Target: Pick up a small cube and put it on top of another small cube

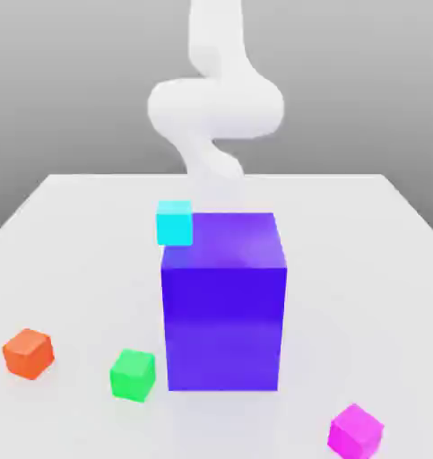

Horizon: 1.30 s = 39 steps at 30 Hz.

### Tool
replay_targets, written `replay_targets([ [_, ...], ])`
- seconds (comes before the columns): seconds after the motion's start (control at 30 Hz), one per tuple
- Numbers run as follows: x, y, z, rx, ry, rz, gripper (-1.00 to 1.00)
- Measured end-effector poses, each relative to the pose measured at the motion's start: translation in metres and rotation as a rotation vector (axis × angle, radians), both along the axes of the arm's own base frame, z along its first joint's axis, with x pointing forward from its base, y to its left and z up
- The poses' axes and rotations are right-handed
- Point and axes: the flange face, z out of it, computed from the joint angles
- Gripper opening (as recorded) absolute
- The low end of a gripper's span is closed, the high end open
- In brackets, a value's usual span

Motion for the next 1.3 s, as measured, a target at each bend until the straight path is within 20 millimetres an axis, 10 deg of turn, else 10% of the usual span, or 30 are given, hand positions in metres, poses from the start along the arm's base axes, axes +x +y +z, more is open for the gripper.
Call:
replay_targets([
  [0.33,-0.041,-0.043,-0.222,-0.002,0.599,0.024,0.00],
  [0.5,-0.050,-0.045,-0.295,0.005,0.668,0.033,0.00],
  [0.53,-0.051,-0.045,-0.305,0.005,0.669,0.034,-1.00],
  [0.77,-0.051,-0.045,-0.307,0.011,0.669,0.036,-1.00],
  [0.93,-0.051,-0.044,-0.254,0.008,0.669,0.046,-1.00],
  [1.3,-0.056,0.007,-0.244,-0.217,0.647,0.684,-1.00],
])
